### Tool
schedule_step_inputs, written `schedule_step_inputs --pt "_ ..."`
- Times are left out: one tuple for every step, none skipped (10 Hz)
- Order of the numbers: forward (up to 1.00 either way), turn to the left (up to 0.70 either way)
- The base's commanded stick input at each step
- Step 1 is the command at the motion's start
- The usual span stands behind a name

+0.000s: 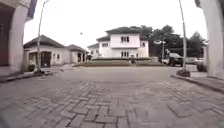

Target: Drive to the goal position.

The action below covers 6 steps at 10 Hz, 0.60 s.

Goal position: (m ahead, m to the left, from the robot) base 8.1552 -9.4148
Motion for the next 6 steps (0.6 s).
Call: schedule_step_inputs --pt "0.7 0.0" --pt "0.7 0.0" --pt "0.7 0.0" --pt "0.7 0.0" --pt "0.7 0.0" --pt "0.7 0.0"
